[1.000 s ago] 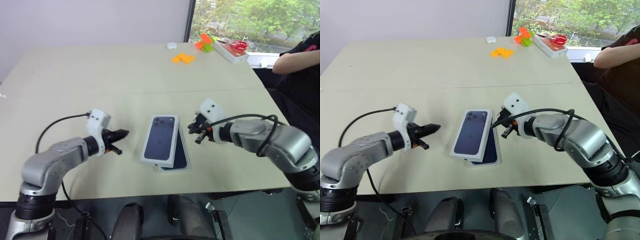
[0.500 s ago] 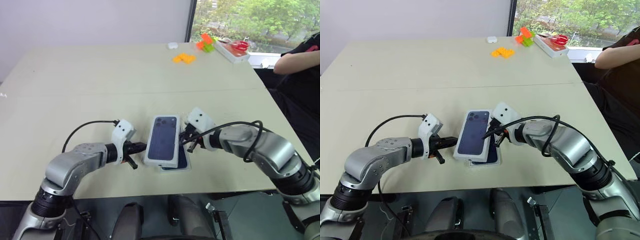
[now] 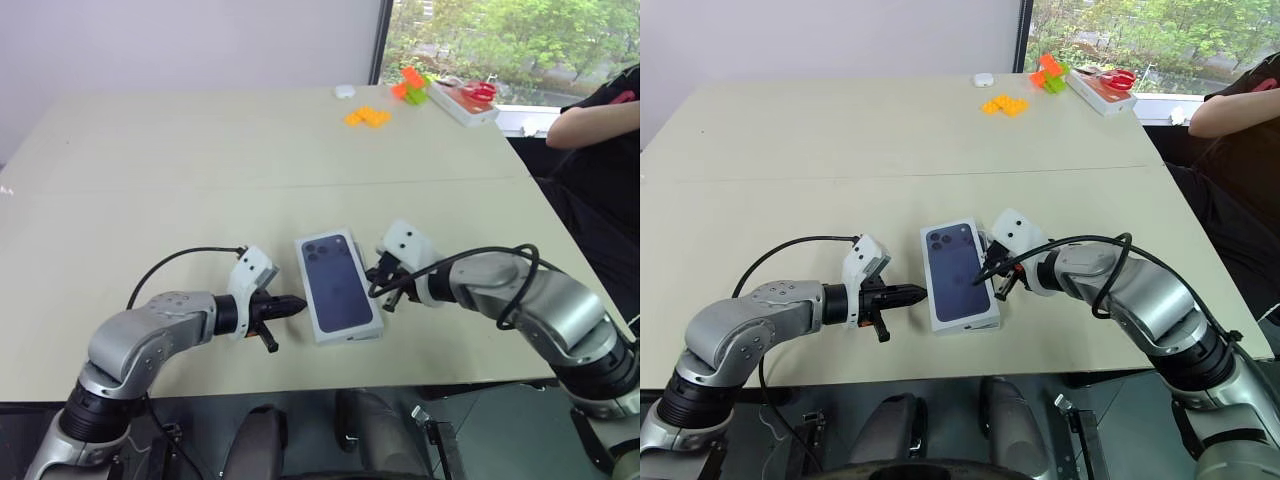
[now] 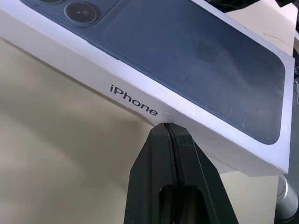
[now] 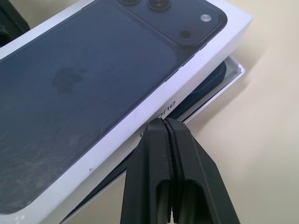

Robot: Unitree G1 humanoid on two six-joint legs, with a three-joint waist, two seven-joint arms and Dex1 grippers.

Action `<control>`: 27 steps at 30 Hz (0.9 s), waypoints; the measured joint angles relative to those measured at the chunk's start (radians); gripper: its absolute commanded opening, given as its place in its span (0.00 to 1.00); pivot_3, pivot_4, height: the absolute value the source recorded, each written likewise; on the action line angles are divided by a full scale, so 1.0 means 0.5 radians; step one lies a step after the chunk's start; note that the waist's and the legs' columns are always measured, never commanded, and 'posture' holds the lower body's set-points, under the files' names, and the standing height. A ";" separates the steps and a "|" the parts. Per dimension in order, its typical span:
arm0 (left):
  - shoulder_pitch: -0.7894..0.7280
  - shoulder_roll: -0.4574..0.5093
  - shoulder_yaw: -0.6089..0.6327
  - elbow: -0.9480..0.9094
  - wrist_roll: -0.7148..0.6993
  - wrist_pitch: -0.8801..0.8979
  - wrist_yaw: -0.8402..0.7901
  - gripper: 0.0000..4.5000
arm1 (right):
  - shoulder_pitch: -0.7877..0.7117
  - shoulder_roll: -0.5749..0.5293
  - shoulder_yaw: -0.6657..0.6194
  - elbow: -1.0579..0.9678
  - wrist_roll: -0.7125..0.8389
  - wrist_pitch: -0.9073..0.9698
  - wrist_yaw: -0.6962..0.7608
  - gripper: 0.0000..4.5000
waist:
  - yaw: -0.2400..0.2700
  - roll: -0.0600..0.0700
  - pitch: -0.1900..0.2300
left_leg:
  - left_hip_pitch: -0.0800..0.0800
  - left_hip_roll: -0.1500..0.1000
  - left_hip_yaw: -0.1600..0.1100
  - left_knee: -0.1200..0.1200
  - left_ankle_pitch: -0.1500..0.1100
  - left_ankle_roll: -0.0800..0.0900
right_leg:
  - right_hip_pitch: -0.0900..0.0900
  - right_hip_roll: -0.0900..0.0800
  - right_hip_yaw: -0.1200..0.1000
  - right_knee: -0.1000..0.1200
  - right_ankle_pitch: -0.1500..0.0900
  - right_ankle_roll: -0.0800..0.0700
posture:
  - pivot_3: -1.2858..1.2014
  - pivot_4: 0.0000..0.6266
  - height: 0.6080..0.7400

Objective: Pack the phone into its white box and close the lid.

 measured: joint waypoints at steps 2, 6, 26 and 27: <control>-0.004 -0.002 -0.003 0.000 0.003 0.000 0.000 0.00 | 0.015 -0.002 -0.002 -0.015 -0.014 0.013 0.013 0.01 | 0.000 0.000 0.000 | 0.000 0.000 0.000 0.000 0.000 0.000 | 0.000 0.000 0.000 0.000 0.000 0.000 | 0.52 0.24 1.00; -0.029 -0.004 -0.008 0.000 0.009 -0.001 -0.001 0.00 | 0.022 -0.003 -0.007 -0.025 -0.033 0.041 0.021 0.01 | 0.000 0.000 0.000 | 0.000 0.000 0.000 0.000 0.000 0.000 | 0.001 0.000 0.000 0.000 0.000 0.000 | 0.52 0.24 1.00; -0.061 -0.058 -0.066 0.039 0.141 -0.018 -0.031 0.00 | 0.082 0.014 -0.049 -0.085 -0.073 0.131 0.044 0.01 | 0.000 0.000 0.000 | 0.000 0.000 0.000 0.000 0.000 0.000 | 0.002 0.000 0.000 0.000 0.000 0.000 | 0.52 0.24 1.00; -0.062 -0.061 -0.066 0.050 0.147 -0.018 -0.031 0.00 | 0.082 0.014 -0.049 -0.089 -0.073 0.134 0.046 0.01 | -0.001 0.000 0.000 | 0.000 0.000 0.000 0.000 0.000 0.000 | 0.002 0.000 0.000 0.000 0.000 0.000 | 0.52 0.24 1.00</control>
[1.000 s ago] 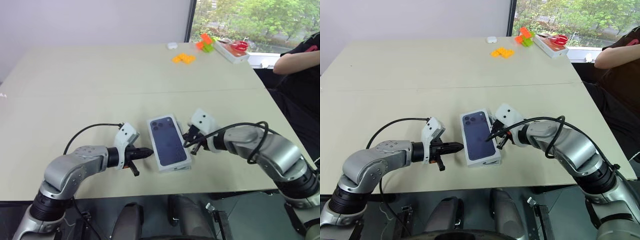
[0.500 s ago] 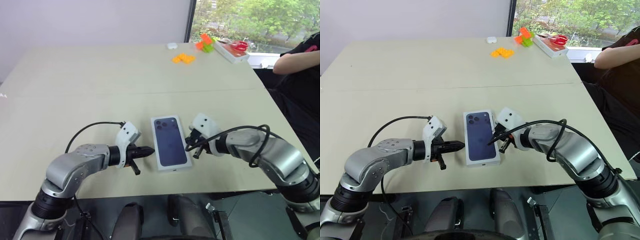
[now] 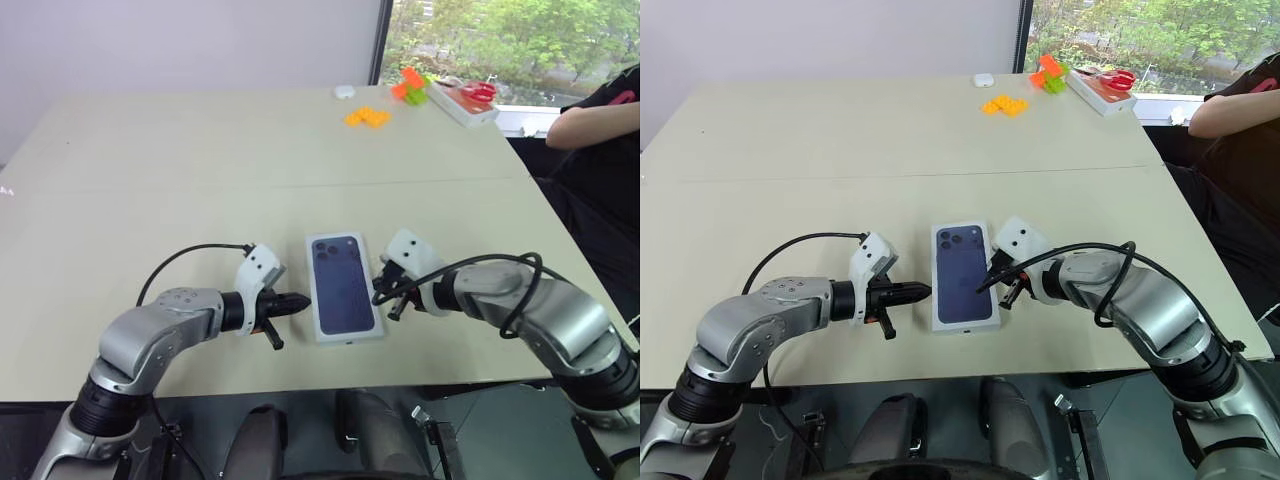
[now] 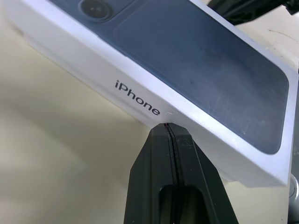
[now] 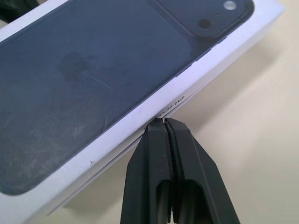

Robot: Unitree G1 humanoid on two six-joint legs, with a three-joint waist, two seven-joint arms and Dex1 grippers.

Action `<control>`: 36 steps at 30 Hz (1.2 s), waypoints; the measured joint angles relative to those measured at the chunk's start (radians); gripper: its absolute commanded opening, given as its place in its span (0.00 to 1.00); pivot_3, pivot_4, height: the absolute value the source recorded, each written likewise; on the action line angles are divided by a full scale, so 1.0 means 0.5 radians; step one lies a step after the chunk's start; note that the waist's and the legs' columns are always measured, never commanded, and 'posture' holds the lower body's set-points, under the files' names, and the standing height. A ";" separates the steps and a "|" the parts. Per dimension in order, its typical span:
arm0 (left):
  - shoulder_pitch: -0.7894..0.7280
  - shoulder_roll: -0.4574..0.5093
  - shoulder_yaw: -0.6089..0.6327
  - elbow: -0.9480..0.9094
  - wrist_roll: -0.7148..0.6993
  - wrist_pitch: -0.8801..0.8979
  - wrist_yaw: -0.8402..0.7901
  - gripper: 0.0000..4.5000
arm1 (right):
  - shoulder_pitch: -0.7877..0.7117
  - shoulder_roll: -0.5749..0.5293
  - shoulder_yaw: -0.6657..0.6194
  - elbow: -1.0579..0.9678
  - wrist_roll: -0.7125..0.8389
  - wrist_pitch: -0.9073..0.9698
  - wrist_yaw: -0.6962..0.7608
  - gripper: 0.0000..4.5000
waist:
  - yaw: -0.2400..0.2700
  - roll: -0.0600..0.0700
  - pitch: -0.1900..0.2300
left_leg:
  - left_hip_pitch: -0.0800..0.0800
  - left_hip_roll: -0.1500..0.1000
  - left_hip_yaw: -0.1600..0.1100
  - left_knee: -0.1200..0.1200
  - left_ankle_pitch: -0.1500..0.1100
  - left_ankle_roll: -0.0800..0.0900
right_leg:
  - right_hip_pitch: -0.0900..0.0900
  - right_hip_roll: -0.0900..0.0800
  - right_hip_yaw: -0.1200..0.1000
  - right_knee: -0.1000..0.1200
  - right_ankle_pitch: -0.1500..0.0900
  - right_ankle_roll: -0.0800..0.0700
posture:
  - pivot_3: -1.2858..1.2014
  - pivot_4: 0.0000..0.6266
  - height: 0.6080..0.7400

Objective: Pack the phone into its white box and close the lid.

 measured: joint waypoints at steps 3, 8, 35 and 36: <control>-0.009 -0.007 0.000 0.008 0.015 0.000 0.000 0.00 | 0.001 0.000 0.000 -0.003 -0.001 0.005 0.006 0.01 | 0.001 0.000 0.000 | 0.000 0.000 0.000 0.000 0.000 0.000 | 0.000 0.000 0.000 0.000 0.000 0.000 | 0.52 0.24 1.00; -0.016 -0.015 0.000 0.017 0.030 0.000 0.000 0.00 | 0.004 0.000 -0.001 -0.003 -0.005 0.004 0.010 0.01 | 0.001 0.000 0.000 | 0.000 0.000 0.000 0.000 0.000 0.000 | 0.000 0.000 0.000 0.000 0.000 0.000 | 0.52 0.24 1.00; -0.389 -0.234 0.198 0.412 -0.011 -0.159 0.084 0.00 | 0.204 -0.185 -0.150 -0.238 0.076 -0.348 0.409 0.01 | 0.008 -0.001 0.000 | 0.001 0.000 0.000 0.001 0.000 0.000 | 0.004 0.000 0.000 0.000 0.001 -0.002 | 0.52 0.24 1.00; -0.409 -0.251 0.155 0.442 0.015 -0.180 0.075 0.00 | 0.227 -0.167 -0.124 -0.238 0.077 -0.313 0.393 0.01 | 0.008 -0.001 0.000 | 0.001 0.000 0.000 0.001 0.000 0.000 | 0.004 0.000 0.000 0.000 0.002 -0.003 | 0.52 0.24 1.00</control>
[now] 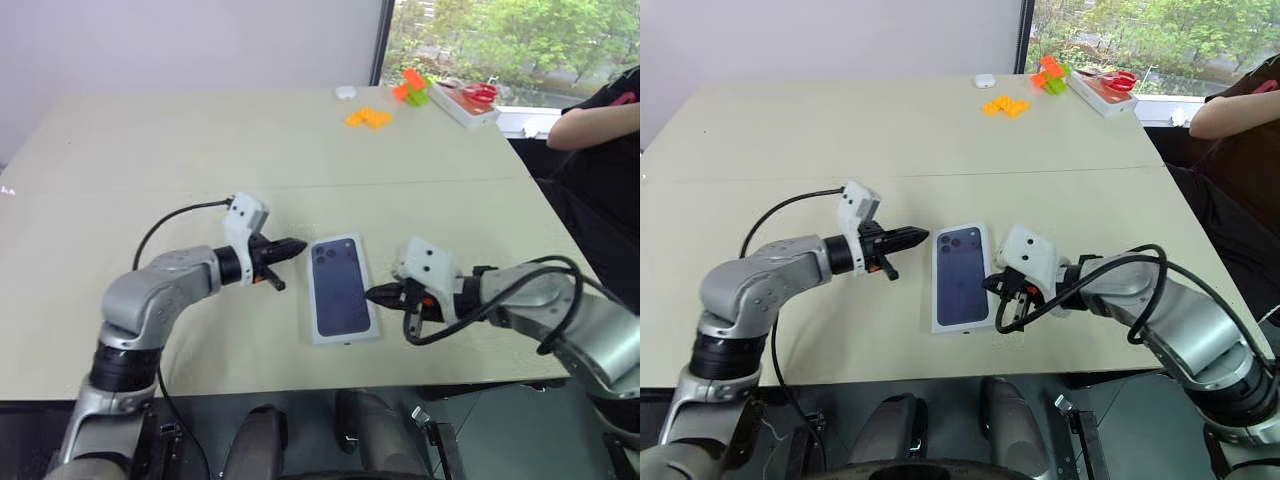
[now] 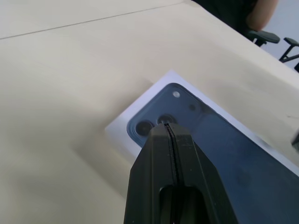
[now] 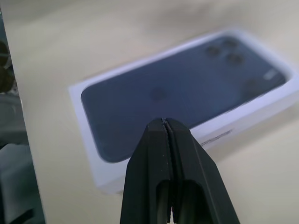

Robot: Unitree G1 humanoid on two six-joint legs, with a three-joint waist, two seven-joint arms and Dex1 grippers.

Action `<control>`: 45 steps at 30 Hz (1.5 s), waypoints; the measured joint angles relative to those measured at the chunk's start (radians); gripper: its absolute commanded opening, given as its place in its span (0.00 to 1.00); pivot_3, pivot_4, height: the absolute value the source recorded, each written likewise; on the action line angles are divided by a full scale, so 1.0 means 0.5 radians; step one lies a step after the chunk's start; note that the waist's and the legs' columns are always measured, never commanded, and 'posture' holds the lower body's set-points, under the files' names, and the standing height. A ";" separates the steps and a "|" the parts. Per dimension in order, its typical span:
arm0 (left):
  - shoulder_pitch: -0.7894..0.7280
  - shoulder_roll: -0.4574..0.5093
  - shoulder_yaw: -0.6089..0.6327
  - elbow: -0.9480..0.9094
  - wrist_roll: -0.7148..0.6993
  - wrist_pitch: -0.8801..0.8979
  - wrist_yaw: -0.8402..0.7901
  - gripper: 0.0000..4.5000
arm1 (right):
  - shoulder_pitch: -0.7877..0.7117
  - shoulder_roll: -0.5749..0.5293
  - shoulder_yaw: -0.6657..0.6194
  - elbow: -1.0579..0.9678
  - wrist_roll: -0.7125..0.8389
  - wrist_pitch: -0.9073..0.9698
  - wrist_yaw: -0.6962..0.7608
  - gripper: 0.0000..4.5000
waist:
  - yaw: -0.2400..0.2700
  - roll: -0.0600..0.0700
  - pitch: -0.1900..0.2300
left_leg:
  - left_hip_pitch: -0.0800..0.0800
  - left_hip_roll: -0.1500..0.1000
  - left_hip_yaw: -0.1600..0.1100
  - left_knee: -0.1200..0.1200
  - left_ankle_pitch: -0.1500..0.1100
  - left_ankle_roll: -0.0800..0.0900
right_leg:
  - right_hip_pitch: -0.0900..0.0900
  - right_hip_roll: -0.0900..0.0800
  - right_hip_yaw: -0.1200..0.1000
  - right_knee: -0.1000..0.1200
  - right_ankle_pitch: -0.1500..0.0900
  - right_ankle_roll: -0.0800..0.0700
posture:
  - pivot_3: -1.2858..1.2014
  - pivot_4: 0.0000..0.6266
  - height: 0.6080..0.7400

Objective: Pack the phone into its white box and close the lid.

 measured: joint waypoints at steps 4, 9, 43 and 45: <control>-0.049 -0.021 -0.115 0.060 0.071 -0.051 -0.061 0.00 | 0.037 -0.003 0.019 -0.035 0.001 0.057 -0.024 0.01 | -0.002 0.000 0.000 | -0.001 0.000 0.000 0.000 0.000 0.000 | 0.000 0.000 0.000 0.000 0.000 0.001 | 0.52 0.24 1.00; -0.082 -0.050 -0.191 0.131 0.145 -0.072 -0.089 0.00 | 0.100 -0.051 -0.031 -0.064 0.001 0.063 -0.029 0.01 | 0.003 -0.001 -0.001 | -0.001 -0.001 0.000 0.000 0.000 0.000 | 0.002 0.000 0.000 0.000 -0.002 0.003 | 0.52 0.24 1.00; 0.401 0.346 -0.217 -0.368 0.192 -0.032 -0.245 0.00 | -0.138 0.222 -0.148 0.379 -0.089 0.206 -0.376 0.01 | -0.007 -0.004 -0.004 | 0.014 -0.003 0.002 -0.001 0.000 0.000 | 0.004 -0.003 0.002 0.001 -0.003 0.002 | 0.52 0.24 1.00; 0.395 0.315 -0.263 -0.368 0.211 -0.033 -0.233 0.00 | -0.138 0.238 -0.115 0.379 -0.094 0.208 -0.372 0.01 | -0.010 -0.004 -0.004 | 0.017 -0.002 0.002 -0.002 0.000 0.000 | 0.005 -0.002 0.002 0.002 -0.003 0.002 | 0.52 0.24 1.00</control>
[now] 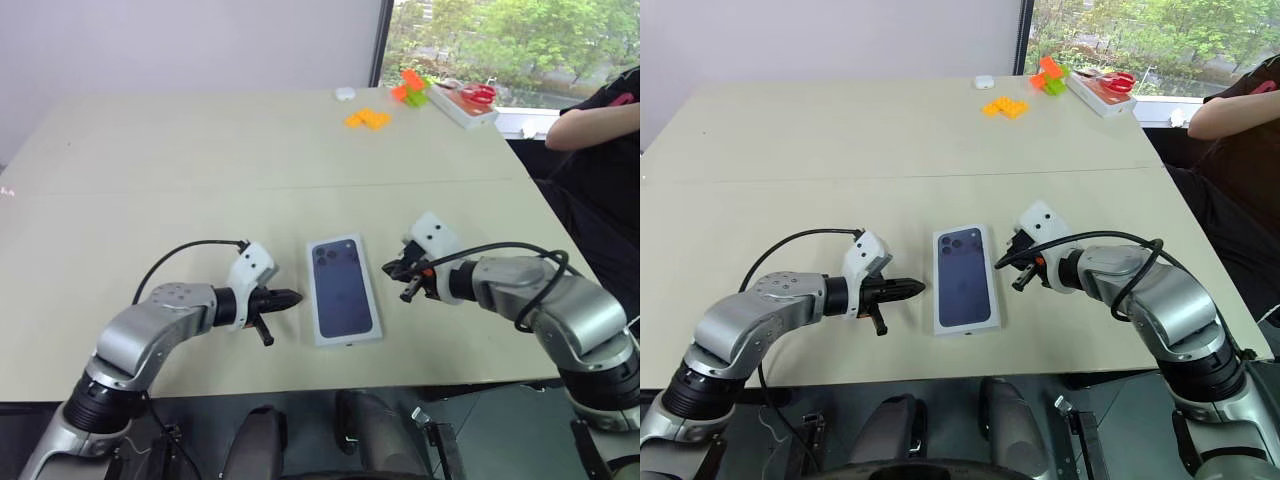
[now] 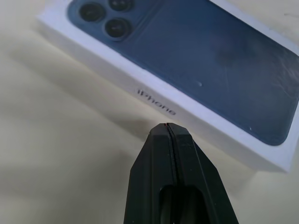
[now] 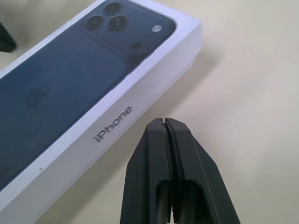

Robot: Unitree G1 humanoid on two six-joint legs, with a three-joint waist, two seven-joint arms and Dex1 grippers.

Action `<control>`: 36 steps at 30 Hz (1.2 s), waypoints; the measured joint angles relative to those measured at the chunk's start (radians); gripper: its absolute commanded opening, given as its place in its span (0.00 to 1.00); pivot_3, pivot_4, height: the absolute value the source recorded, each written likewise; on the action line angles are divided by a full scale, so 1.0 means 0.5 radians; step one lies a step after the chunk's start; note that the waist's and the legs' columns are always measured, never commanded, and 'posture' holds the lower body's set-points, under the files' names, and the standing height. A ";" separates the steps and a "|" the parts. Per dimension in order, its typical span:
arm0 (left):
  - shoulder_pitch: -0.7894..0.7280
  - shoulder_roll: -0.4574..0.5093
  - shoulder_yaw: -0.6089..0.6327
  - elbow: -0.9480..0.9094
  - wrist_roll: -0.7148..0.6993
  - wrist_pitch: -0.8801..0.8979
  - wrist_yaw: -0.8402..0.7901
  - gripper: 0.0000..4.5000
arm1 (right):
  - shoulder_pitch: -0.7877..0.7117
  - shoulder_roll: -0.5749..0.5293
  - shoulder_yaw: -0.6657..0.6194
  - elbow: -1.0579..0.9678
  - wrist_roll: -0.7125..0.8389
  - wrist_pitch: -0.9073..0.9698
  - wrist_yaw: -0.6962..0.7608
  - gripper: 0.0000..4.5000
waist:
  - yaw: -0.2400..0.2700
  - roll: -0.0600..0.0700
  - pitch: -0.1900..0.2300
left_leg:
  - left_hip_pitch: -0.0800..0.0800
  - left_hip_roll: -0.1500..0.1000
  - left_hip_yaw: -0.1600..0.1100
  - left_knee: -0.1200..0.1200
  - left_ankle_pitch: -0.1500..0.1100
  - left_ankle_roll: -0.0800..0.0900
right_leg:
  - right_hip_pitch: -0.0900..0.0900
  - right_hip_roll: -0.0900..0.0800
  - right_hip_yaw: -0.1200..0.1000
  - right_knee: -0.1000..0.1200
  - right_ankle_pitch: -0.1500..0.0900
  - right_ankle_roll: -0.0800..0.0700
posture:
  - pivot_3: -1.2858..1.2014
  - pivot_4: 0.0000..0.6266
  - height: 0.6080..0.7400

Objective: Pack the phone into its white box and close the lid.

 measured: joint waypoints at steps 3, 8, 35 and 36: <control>-0.008 -0.059 -0.039 0.005 0.026 0.001 0.030 0.00 | 0.000 0.014 0.022 -0.003 0.001 0.014 0.013 0.01 | 0.002 0.000 0.000 | 0.001 0.001 0.000 0.000 0.000 0.000 | 0.001 0.001 0.000 0.000 0.000 0.000 | 0.52 0.24 1.00; -0.033 -0.109 -0.041 0.009 0.026 0.001 0.037 0.00 | 0.000 0.028 0.023 -0.008 -0.003 0.028 0.021 0.01 | 0.004 0.000 0.000 | 0.001 0.000 0.000 0.000 0.000 0.000 | 0.001 0.000 0.000 0.000 0.000 0.000 | 0.52 0.24 1.00; -0.040 -0.063 0.167 0.019 -0.064 0.015 0.061 0.00 | 0.010 0.050 0.031 -0.028 -0.005 0.040 0.027 0.01 | -0.001 0.000 0.000 | 0.003 0.001 0.000 -0.001 0.000 0.000 | 0.002 0.001 0.000 0.000 -0.001 0.000 | 0.52 0.24 1.00; -0.040 -0.047 0.169 0.020 -0.060 0.015 0.061 0.00 | 0.010 0.050 0.031 -0.028 -0.007 0.039 0.025 0.01 | 0.000 0.000 0.000 | 0.003 0.001 0.000 -0.001 0.000 0.000 | 0.002 0.001 0.000 0.000 -0.001 0.000 | 0.52 0.24 1.00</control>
